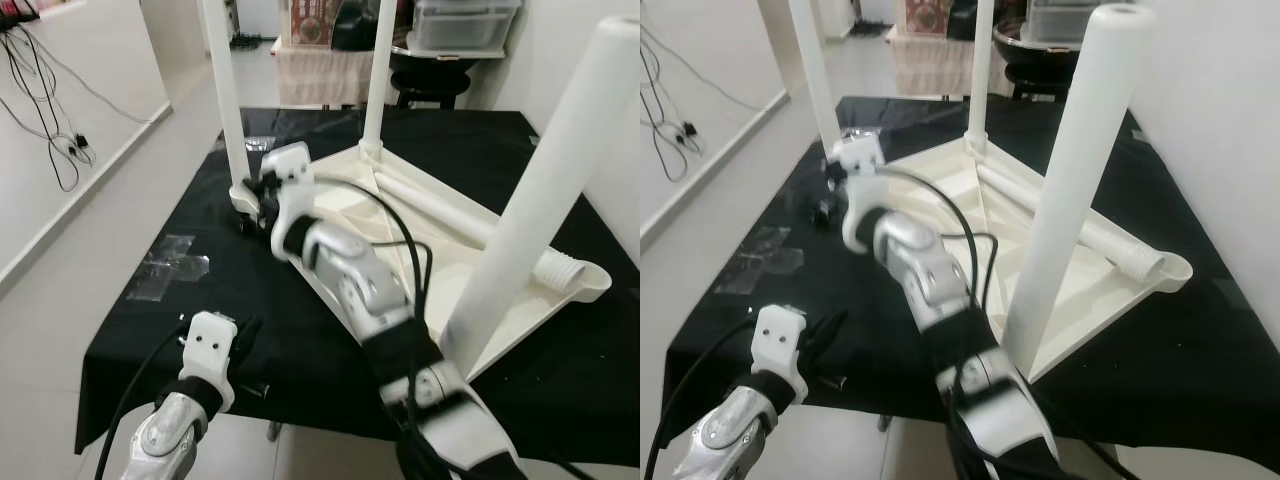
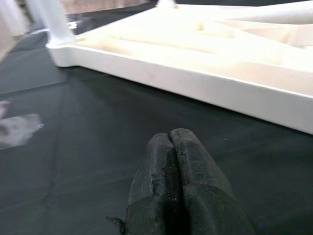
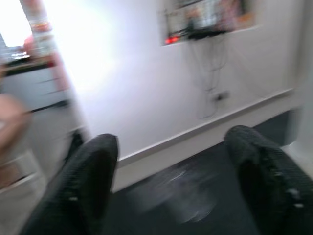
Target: Building children table
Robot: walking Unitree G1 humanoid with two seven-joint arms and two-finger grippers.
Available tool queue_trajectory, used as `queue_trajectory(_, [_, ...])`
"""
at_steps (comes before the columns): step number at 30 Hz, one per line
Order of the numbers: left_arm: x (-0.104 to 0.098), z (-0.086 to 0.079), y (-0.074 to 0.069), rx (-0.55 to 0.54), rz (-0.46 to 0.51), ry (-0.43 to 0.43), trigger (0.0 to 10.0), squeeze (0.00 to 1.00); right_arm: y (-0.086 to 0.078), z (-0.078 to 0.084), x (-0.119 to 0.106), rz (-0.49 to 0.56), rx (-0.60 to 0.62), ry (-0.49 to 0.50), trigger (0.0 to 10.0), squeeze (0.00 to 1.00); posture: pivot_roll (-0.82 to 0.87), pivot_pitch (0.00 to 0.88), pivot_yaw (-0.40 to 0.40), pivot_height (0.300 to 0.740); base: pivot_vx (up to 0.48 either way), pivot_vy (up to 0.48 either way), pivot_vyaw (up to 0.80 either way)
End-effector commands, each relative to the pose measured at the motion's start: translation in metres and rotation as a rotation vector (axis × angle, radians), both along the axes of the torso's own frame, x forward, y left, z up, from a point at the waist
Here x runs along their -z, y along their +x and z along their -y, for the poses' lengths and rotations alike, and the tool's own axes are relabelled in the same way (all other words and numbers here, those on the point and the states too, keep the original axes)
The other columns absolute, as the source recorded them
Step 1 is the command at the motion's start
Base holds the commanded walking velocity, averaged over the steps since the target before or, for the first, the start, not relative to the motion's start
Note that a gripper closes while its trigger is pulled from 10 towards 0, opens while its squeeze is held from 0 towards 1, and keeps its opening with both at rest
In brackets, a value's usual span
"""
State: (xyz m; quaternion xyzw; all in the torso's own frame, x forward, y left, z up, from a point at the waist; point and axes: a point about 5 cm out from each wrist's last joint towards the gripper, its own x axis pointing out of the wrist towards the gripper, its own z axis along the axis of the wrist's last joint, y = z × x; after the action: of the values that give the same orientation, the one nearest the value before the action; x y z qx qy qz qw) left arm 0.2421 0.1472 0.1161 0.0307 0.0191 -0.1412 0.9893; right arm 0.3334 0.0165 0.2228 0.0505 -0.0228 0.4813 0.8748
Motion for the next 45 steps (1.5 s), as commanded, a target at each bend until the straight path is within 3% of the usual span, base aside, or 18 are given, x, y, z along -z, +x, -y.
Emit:
queue_trajectory(1, [0.003, -0.001, -0.002, 0.005, -0.013, 0.022, 10.0, 0.0, -0.021, -0.008, 0.01, -0.018, -0.13, 0.044, 10.0, 1.0, -0.01, 0.079, 0.013, 0.74, 0.0, 0.0, 0.0])
queue_trajectory(2, [0.003, -0.001, -0.002, 0.005, -0.013, 0.022, 10.0, 0.0, -0.021, -0.008, 0.01, -0.018, -0.13, 0.044, 10.0, 1.0, -0.01, 0.079, 0.013, 0.74, 0.0, 0.0, 0.0])
queue_trajectory(3, [0.003, -0.001, -0.001, 0.005, -0.012, 0.022, 10.0, 0.0, -0.032, 0.022, 0.023, 0.004, -0.211, 0.0, 10.0, 0.0, -0.03, 0.082, 0.016, 0.74, 0.0, 0.0, 0.0])
queue_trajectory(6, [0.003, -0.002, 0.0, 0.006, -0.011, 0.021, 10.0, 0.0, -0.043, 0.041, 0.032, 0.009, -0.275, -0.036, 10.0, 0.0, -0.03, 0.083, 0.016, 0.74, 0.0, 0.0, 0.0])
queue_trajectory(7, [0.002, -0.002, 0.001, 0.006, -0.01, 0.021, 10.0, 0.0, -0.059, 0.07, 0.042, -0.029, -0.341, -0.053, 10.0, 0.0, -0.03, 0.085, 0.018, 0.74, 0.0, 0.0, 0.0])
queue_trajectory(8, [0.002, -0.002, 0.001, 0.006, -0.01, 0.021, 10.0, 0.0, -0.059, 0.07, 0.042, -0.029, -0.341, -0.053, 10.0, 0.0, -0.03, 0.085, 0.018, 0.74, 0.0, 0.0, 0.0])
queue_trajectory(10, [0.002, -0.003, 0.001, 0.004, -0.008, 0.023, 10.0, 0.0, -0.082, 0.104, 0.051, -0.088, -0.409, -0.068, 10.0, 0.0, -0.03, 0.084, 0.017, 0.74, 0.0, 0.0, 0.0])
queue_trajectory(12, [0.002, -0.003, 0.001, 0.004, -0.008, 0.023, 10.0, 0.0, -0.082, 0.104, 0.051, -0.088, -0.409, -0.068, 10.0, 0.0, -0.03, 0.084, 0.017, 0.74, 0.0, 0.0, 0.0])
queue_trajectory(15, [0.002, -0.004, 0.002, 0.001, -0.007, 0.027, 10.0, 0.0, -0.108, 0.147, 0.069, -0.18, -0.41, -0.113, 10.0, 0.0, -0.04, 0.085, 0.021, 0.74, 0.0, 0.0, 0.0])
queue_trajectory(22, [0.002, -0.005, 0.002, 0.003, -0.008, 0.026, 10.0, 0.0, -0.129, 0.181, 0.074, -0.278, -0.373, -0.152, 10.0, 0.0, -0.05, 0.091, 0.025, 0.74, 0.0, 0.0, 0.0])
queue_trajectory(26, [0.002, -0.005, 0.001, 0.006, -0.009, 0.026, 10.0, 0.0, -0.138, 0.199, 0.079, -0.332, -0.332, -0.222, 10.0, 0.0, -0.05, 0.094, 0.023, 0.74, 0.0, 0.0, 0.0])
queue_trajectory(27, [0.002, -0.006, 0.001, 0.006, -0.009, 0.027, 10.0, 0.0, -0.144, 0.218, 0.084, -0.385, -0.297, -0.304, 10.0, 0.0, -0.05, 0.094, 0.021, 0.74, 0.0, 0.0, 0.0])
queue_trajectory(32, [0.002, -0.006, 0.001, 0.005, -0.01, 0.026, 10.0, 0.0, -0.165, 0.263, 0.086, -0.511, -0.243, -0.488, 10.0, 0.0, -0.06, 0.098, 0.021, 0.74, 0.0, 0.0, 0.0])
queue_trajectory(34, [0.002, -0.006, 0.001, 0.005, -0.01, 0.026, 10.0, 0.0, -0.165, 0.263, 0.086, -0.511, -0.243, -0.488, 10.0, 0.0, -0.06, 0.098, 0.021, 0.74, 0.0, 0.0, 0.0])
queue_trajectory(35, [0.002, -0.006, 0.001, 0.006, -0.01, 0.024, 10.0, 0.0, -0.171, 0.286, 0.085, -0.568, -0.197, -0.592, 10.0, 0.0, -0.06, 0.1, 0.021, 0.74, 0.0, 0.0, 0.0])
queue_trajectory(37, [0.002, -0.006, 0.001, 0.008, -0.011, 0.024, 10.0, 0.0, -0.175, 0.306, 0.082, -0.615, -0.134, -0.684, 10.0, 0.0, -0.06, 0.1, 0.024, 0.74, 0.0, 0.0, 0.0])
queue_trajectory(44, [0.002, -0.006, 0.001, 0.008, -0.011, 0.024, 10.0, 0.0, -0.167, 0.328, 0.073, -0.599, -0.022, -0.755, 10.0, 0.0, -0.06, 0.102, 0.026, 0.74, 0.0, 0.0, 0.0])
queue_trajectory(45, [0.002, -0.007, 0.001, 0.008, -0.011, 0.024, 10.0, 0.0, -0.157, 0.331, 0.067, -0.523, 0.037, -0.752, 10.0, 0.0, -0.06, 0.101, 0.028, 0.74, 0.0, 0.0, 0.0])
